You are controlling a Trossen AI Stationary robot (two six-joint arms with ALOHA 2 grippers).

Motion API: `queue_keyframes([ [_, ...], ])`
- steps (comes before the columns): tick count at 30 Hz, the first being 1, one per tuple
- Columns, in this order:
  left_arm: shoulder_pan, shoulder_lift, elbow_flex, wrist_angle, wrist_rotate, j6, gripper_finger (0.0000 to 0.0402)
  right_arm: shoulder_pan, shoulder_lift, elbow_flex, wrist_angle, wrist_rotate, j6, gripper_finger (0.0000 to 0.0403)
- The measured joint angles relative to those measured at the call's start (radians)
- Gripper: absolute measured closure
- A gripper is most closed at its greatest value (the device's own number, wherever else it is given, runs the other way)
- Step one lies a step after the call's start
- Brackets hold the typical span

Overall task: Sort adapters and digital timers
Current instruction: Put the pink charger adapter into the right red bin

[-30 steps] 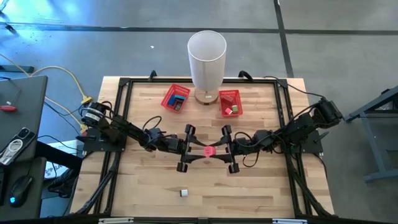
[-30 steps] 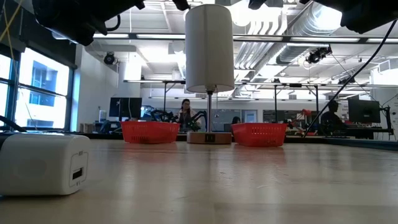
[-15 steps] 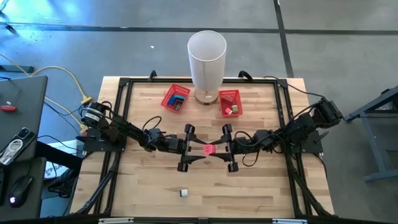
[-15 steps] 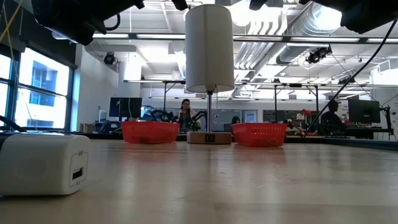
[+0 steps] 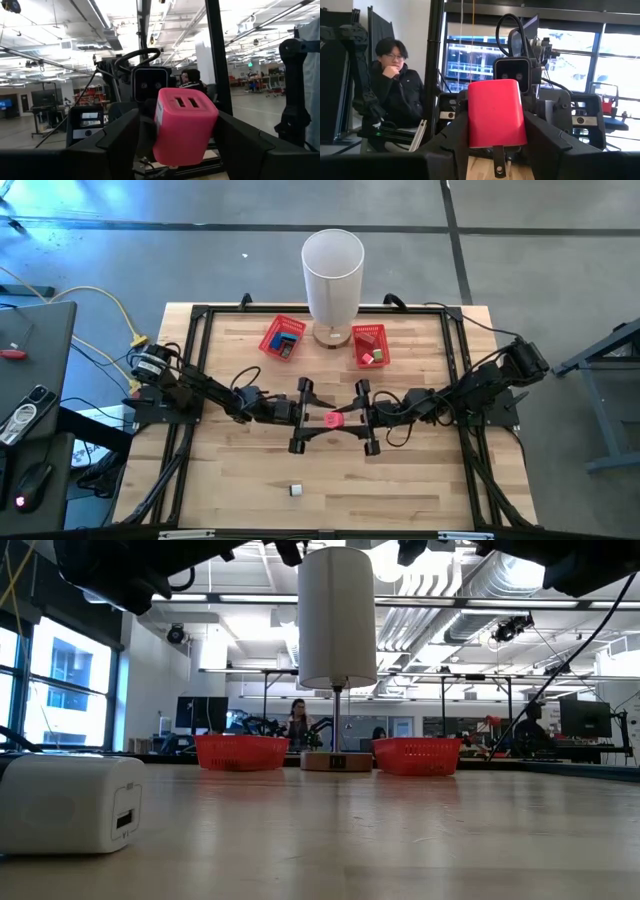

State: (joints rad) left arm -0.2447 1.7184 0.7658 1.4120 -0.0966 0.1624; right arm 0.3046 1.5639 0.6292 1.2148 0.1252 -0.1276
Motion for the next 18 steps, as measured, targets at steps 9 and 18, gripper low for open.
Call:
queue_keyframes([
  [9,-0.001,0.0,0.0,0.001,-0.017,-0.066,0.0168,0.0,-0.001,0.0,0.006,0.004,0.0,0.0263],
  [18,-0.001,-0.001,0.0,0.0,-0.014,-0.089,0.0168,0.0,-0.001,0.0,0.006,0.004,0.0,0.0263],
])
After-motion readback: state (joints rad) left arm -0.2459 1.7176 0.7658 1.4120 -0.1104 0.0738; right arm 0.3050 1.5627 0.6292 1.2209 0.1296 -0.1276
